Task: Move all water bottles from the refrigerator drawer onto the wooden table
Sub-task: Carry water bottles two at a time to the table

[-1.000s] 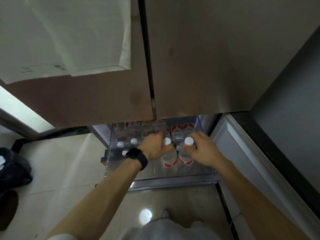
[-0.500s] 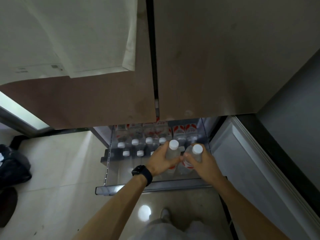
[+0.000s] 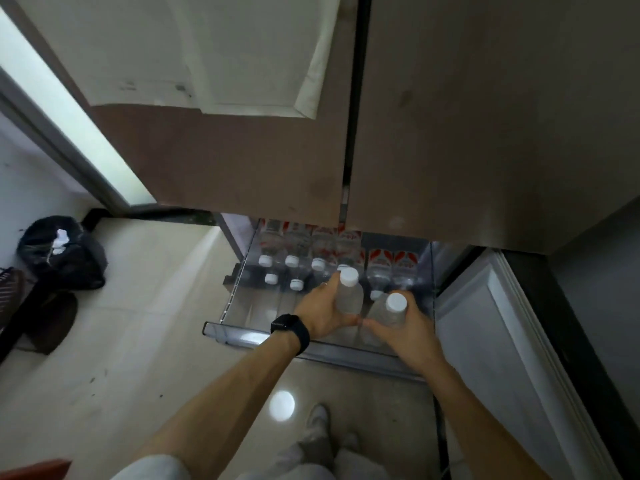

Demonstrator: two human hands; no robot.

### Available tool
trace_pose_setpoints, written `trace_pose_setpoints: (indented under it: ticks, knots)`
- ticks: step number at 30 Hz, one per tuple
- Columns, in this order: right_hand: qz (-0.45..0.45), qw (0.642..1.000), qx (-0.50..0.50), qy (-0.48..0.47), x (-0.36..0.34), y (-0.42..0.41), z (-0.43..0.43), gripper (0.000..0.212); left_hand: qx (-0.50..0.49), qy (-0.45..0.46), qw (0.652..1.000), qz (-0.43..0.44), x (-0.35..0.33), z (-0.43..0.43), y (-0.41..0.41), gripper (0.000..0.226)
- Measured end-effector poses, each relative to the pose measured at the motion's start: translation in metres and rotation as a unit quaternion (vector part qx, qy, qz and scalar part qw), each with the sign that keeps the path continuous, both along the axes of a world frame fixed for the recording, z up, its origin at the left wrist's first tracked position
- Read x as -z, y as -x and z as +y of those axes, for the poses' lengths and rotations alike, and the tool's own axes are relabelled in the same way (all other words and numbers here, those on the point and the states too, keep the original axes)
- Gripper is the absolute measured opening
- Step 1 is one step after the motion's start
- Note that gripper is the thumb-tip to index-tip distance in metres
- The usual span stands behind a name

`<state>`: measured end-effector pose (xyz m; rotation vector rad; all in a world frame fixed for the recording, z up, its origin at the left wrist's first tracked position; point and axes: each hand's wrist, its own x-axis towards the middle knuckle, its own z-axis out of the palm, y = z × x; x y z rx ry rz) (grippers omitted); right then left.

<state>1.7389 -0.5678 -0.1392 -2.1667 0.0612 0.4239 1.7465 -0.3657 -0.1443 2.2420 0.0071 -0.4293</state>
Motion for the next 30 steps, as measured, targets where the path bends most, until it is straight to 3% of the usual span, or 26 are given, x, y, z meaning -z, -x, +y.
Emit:
trace_pose_setpoints:
  ticks: [8, 12, 17, 22, 30]
  knots:
    - [-0.058, 0.997, -0.005, -0.045, -0.04, -0.006, 0.016, 0.05, -0.231, 0.093, 0.964, -0.093, -0.059, 0.038, 0.046, 0.069]
    - [-0.104, 0.984, -0.105, -0.1, -0.088, 0.0, 0.067, 0.055, -0.337, 0.11, 0.921, -0.163, -0.11, 0.089, 0.095, 0.073]
    - [-0.136, 0.951, -0.231, -0.156, -0.14, 0.044, 0.166, 0.058, -0.458, 0.045, 0.863, -0.209, -0.146, 0.154, 0.191, 0.071]
    - [-0.127, 0.902, -0.371, -0.18, -0.168, 0.133, 0.276, 0.056, -0.556, -0.012, 0.8, -0.226, -0.168, 0.216, 0.331, 0.072]
    - [-0.084, 0.823, -0.527, -0.196, -0.168, 0.352, 0.427, 0.049, -0.678, -0.083, 0.703, -0.197, -0.17, 0.299, 0.595, 0.068]
